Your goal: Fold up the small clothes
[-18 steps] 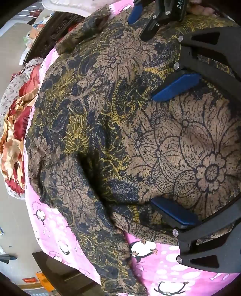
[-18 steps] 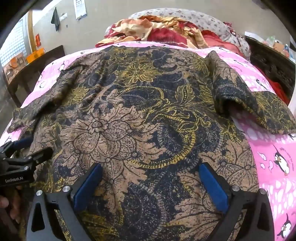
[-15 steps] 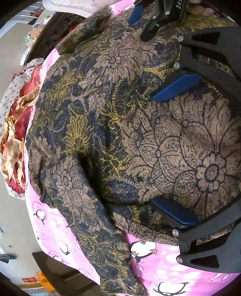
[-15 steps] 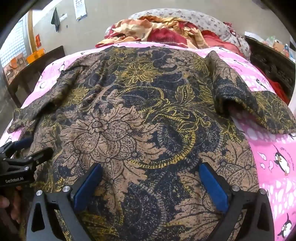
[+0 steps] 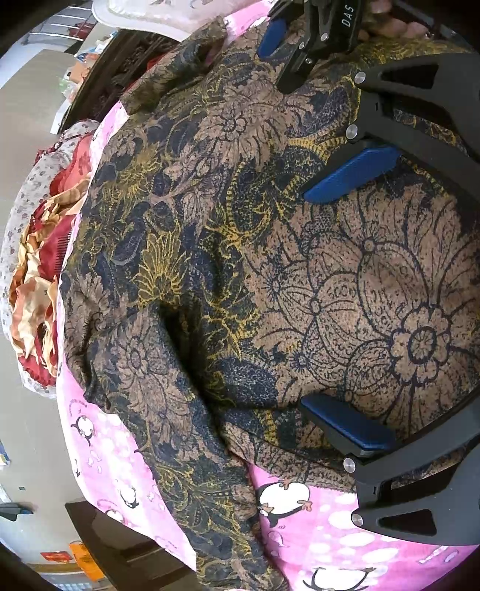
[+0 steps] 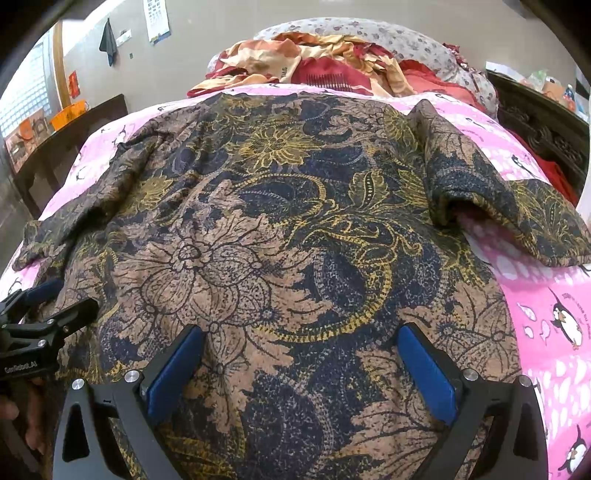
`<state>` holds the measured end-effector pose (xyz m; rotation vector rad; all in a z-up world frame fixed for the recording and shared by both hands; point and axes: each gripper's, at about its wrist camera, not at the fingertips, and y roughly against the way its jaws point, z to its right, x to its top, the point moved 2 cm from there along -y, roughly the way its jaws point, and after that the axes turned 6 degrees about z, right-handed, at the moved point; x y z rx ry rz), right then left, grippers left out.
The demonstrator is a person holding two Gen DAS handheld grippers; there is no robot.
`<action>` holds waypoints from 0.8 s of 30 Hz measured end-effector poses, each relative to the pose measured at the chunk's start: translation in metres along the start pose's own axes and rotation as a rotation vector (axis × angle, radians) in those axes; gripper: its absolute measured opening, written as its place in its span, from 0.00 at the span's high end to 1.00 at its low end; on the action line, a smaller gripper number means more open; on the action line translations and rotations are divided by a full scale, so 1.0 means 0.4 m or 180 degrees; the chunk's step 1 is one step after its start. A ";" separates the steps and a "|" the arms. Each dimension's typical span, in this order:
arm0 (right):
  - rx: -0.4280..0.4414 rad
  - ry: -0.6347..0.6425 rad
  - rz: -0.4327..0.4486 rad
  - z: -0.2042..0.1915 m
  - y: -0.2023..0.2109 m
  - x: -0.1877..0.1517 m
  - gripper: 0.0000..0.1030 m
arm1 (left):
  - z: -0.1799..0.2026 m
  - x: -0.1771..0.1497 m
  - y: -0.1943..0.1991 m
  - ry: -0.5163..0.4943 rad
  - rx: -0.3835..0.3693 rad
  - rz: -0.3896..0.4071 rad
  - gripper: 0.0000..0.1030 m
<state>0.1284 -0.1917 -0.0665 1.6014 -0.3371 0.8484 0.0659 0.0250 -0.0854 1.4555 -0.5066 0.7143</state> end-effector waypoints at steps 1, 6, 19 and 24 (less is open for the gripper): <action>-0.0004 -0.0009 -0.0002 -0.001 -0.003 0.001 0.00 | 0.001 -0.001 -0.001 -0.0007 0.0011 -0.0005 0.00; 0.0033 -0.0114 -0.0114 -0.001 0.038 -0.011 0.00 | 0.001 0.030 -0.012 0.0032 0.0005 -0.0187 0.00; -0.0124 -0.0244 -0.0275 0.029 -0.090 0.119 0.00 | 0.005 0.157 -0.143 0.0168 0.0522 -0.0026 0.00; -0.0102 -0.0260 -0.0221 0.030 -0.079 0.122 0.00 | -0.003 0.150 -0.140 0.0239 0.0438 -0.0026 0.00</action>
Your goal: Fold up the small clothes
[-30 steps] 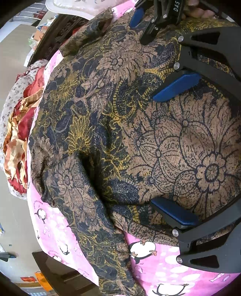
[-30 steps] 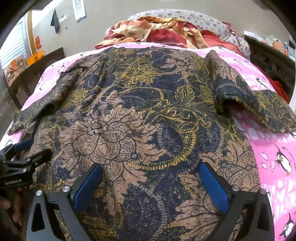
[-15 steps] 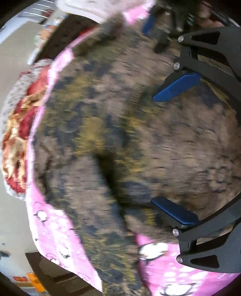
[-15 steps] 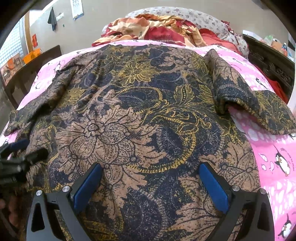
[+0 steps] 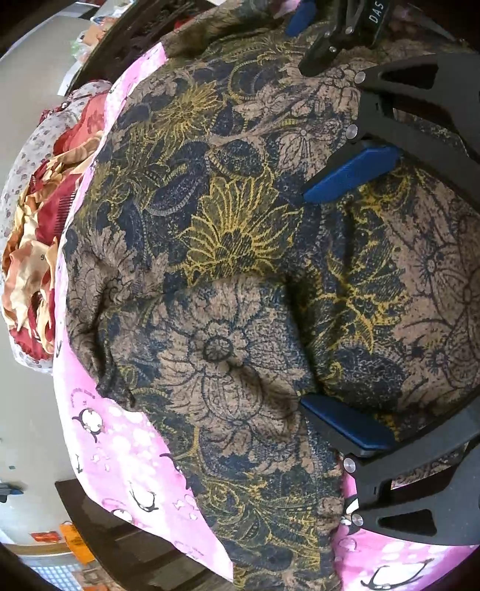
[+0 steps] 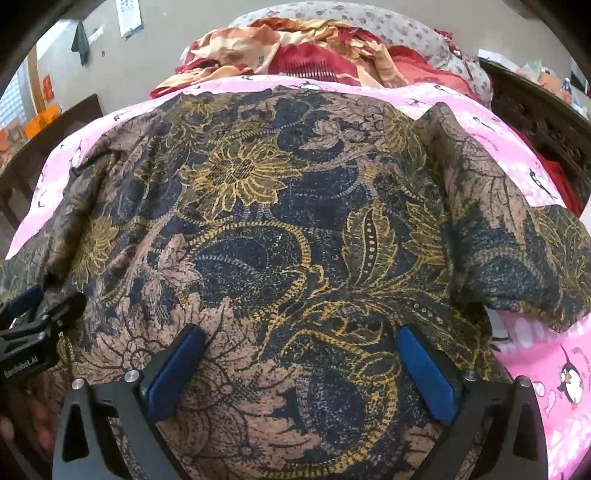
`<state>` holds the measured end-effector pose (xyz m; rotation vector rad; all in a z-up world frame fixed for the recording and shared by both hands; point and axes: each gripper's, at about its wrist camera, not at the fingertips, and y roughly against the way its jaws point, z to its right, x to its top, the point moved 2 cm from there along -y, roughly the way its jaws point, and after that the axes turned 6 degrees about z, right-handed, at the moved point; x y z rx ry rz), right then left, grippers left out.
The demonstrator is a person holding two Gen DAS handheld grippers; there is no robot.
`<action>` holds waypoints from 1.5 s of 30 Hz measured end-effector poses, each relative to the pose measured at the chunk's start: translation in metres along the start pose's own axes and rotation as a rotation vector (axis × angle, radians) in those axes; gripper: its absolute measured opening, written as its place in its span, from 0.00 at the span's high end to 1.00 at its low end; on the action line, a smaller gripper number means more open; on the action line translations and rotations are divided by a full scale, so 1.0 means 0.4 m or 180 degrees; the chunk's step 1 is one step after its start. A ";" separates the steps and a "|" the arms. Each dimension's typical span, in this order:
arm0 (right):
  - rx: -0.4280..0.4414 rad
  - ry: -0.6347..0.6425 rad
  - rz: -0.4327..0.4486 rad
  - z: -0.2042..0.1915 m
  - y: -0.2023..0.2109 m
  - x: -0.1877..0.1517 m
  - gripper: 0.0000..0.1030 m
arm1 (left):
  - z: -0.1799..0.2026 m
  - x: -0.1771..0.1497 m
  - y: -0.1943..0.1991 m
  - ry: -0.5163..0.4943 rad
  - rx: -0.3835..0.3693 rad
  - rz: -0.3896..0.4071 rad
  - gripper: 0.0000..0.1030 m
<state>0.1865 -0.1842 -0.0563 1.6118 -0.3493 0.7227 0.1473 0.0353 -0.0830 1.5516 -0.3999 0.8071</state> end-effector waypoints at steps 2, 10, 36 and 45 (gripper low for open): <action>0.0041 -0.0049 -0.0025 -0.006 0.009 0.004 0.00 | -0.002 0.000 -0.003 -0.0020 0.0022 0.0002 0.00; -0.0030 0.0050 0.0038 0.001 -0.006 0.004 0.00 | 0.005 -0.002 -0.004 -0.0013 0.0014 -0.0004 0.00; -0.0052 0.0085 0.0061 0.003 -0.004 0.004 0.00 | 0.001 -0.001 -0.005 -0.0010 0.0012 -0.0012 0.00; -0.0058 0.0096 0.0066 0.001 -0.005 0.004 0.00 | 0.003 0.002 -0.006 -0.0010 0.0013 -0.0013 0.00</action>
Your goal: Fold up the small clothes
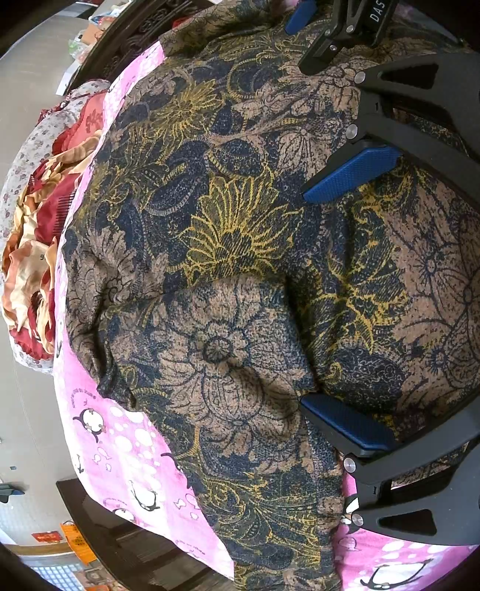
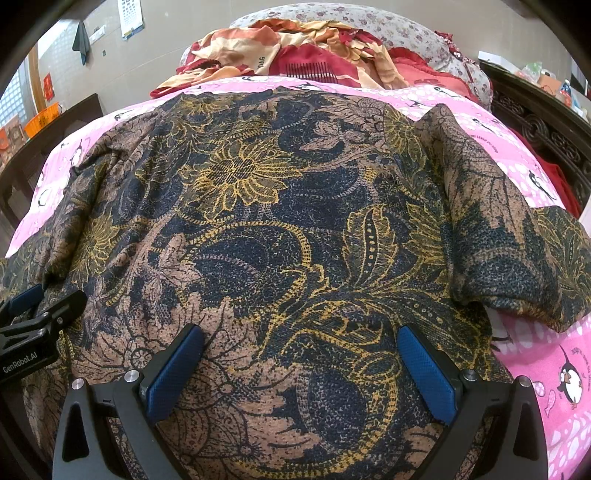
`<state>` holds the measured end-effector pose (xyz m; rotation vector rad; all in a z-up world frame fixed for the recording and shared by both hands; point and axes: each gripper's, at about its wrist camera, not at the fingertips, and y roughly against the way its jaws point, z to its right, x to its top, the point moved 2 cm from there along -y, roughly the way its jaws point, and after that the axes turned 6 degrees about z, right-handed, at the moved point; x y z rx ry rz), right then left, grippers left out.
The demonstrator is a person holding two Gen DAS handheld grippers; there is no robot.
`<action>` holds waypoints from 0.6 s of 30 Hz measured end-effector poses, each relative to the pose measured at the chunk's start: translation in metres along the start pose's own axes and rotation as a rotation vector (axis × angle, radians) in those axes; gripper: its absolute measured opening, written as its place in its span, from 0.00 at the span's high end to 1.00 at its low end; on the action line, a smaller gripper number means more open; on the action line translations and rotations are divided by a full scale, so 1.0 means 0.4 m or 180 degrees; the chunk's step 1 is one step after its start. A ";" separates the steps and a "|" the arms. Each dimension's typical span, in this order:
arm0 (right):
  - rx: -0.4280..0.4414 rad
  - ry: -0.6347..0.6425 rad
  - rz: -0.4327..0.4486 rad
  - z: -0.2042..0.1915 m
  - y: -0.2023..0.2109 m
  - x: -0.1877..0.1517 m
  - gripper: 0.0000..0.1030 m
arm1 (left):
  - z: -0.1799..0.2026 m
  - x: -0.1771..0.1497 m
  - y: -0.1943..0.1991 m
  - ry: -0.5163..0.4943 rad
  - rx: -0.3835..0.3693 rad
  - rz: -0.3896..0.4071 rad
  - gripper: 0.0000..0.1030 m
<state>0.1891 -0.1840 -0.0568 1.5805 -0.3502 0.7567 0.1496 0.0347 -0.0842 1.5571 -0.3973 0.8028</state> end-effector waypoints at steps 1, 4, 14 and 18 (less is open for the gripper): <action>0.0002 -0.0002 -0.0001 -0.004 -0.001 0.000 0.00 | 0.000 0.000 0.001 -0.0002 0.0002 -0.0001 0.00; -0.0004 0.0004 0.0002 -0.004 0.000 -0.001 0.00 | -0.003 -0.002 0.002 -0.0002 0.0001 -0.0002 0.00; -0.0008 0.0011 0.0007 0.003 0.002 0.001 0.00 | -0.002 -0.003 0.002 -0.0001 0.0002 -0.0003 0.00; -0.0005 0.0007 0.0007 0.002 0.001 0.000 0.00 | -0.002 -0.002 0.001 0.0000 0.0001 -0.0002 0.00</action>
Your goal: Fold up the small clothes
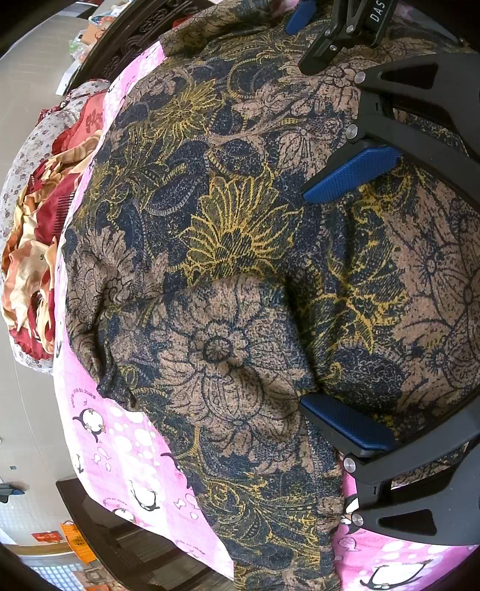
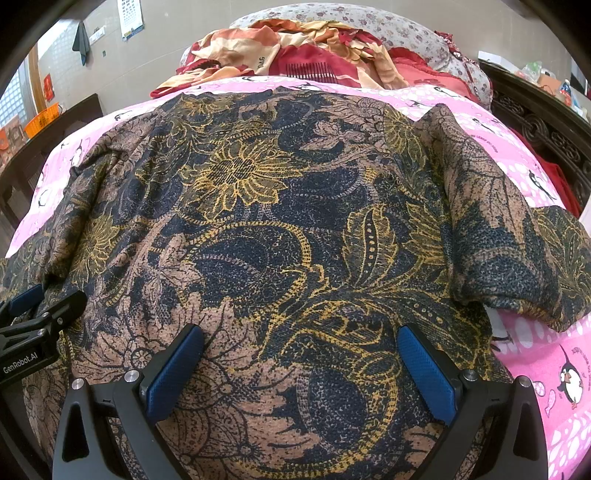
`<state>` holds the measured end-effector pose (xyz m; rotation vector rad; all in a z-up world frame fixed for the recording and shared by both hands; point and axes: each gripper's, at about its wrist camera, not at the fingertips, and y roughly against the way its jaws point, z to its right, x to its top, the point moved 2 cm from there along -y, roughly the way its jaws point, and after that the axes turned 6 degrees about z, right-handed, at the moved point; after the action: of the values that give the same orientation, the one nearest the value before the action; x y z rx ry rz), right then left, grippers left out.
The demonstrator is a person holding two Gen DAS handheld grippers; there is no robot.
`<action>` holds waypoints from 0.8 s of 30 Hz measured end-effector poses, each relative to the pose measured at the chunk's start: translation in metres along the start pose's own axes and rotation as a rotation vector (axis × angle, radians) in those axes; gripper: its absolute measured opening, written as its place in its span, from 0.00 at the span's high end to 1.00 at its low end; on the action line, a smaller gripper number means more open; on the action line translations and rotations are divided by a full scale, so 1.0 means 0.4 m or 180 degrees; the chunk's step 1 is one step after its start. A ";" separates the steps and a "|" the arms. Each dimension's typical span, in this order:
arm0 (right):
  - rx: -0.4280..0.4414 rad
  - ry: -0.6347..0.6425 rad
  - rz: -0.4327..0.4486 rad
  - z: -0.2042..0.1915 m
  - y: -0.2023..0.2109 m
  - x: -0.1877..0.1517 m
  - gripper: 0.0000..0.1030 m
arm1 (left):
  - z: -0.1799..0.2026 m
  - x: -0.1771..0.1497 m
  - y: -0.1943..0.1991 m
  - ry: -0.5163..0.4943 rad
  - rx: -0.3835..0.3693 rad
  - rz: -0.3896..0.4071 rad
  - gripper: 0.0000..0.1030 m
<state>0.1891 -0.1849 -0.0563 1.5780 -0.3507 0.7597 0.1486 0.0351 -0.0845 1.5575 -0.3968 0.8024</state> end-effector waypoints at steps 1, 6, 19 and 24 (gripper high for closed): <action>0.0000 0.0000 0.0001 -0.001 0.000 0.000 0.00 | 0.001 0.000 0.000 0.0000 0.0000 0.0000 0.00; -0.0001 0.0004 0.0003 -0.002 -0.001 0.000 0.00 | 0.000 0.000 0.000 0.0000 0.0000 0.0000 0.00; -0.0009 0.0014 -0.0013 -0.021 -0.003 0.001 0.00 | 0.002 0.000 -0.001 0.0014 -0.0013 0.0001 0.00; -0.0010 0.0011 -0.0016 -0.005 -0.002 0.004 0.00 | 0.000 -0.004 0.002 0.0013 0.0002 -0.0002 0.00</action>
<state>0.1902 -0.1827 -0.0558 1.5739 -0.3452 0.7576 0.1472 0.0345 -0.0850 1.5563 -0.3932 0.8051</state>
